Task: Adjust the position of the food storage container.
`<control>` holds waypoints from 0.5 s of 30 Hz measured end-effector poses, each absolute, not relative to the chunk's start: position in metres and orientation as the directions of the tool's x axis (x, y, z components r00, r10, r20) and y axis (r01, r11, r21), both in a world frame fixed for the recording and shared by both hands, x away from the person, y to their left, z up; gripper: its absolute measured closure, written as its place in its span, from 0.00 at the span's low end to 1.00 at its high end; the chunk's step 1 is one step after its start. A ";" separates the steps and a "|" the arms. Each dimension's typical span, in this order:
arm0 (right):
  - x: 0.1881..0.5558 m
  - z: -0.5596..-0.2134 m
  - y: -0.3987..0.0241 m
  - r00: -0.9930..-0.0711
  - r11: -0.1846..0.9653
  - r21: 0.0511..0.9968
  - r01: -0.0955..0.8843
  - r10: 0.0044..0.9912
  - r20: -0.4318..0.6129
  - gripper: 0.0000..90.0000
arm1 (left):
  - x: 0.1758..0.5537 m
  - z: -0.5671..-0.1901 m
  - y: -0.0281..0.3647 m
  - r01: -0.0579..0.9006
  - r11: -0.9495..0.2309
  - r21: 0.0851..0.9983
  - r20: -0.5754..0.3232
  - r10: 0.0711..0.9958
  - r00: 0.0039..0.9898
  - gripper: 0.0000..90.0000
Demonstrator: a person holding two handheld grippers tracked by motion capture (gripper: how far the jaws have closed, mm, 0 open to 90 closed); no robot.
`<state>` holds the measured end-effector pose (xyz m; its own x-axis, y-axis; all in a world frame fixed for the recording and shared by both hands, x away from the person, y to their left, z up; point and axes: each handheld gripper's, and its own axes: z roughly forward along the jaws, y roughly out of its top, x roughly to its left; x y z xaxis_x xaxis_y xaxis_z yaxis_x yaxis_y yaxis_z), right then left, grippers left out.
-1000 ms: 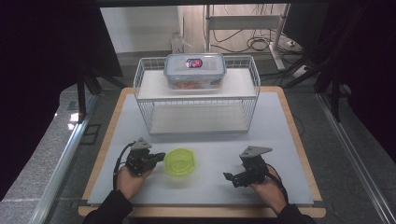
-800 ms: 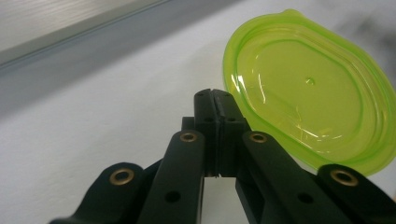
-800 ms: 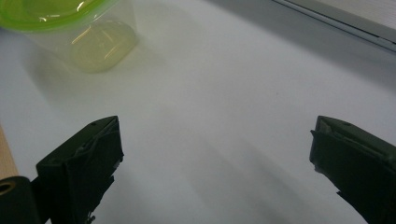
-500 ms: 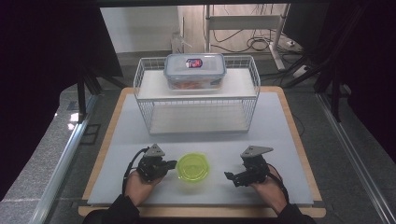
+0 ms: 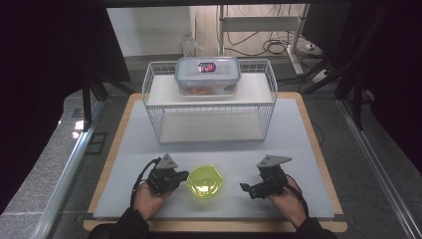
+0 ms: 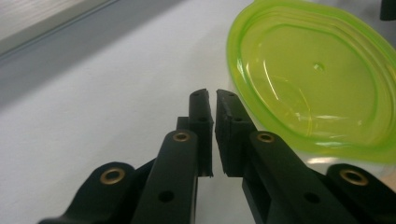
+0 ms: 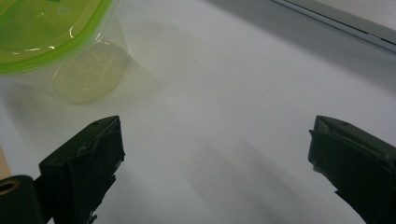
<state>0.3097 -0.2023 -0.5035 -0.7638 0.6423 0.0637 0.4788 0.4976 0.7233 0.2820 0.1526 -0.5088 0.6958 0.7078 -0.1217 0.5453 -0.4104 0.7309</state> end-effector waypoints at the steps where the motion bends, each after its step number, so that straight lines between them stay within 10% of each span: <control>1: 0.310 -0.503 -0.202 -0.763 0.497 0.723 0.479 0.643 0.064 0.04 | 0.282 -0.508 0.154 0.540 -0.415 0.732 -0.111 0.709 0.696 0.93; 8: 0.310 -0.502 -0.204 -0.762 0.492 0.728 0.478 0.644 0.066 0.04 | 0.273 -0.506 0.172 0.525 -0.387 0.758 -0.069 0.753 0.654 0.75; 15: 0.309 -0.501 -0.204 -0.762 0.481 0.735 0.478 0.643 0.074 0.04 | 0.260 -0.505 0.189 0.482 -0.382 0.788 -0.030 0.759 0.650 0.37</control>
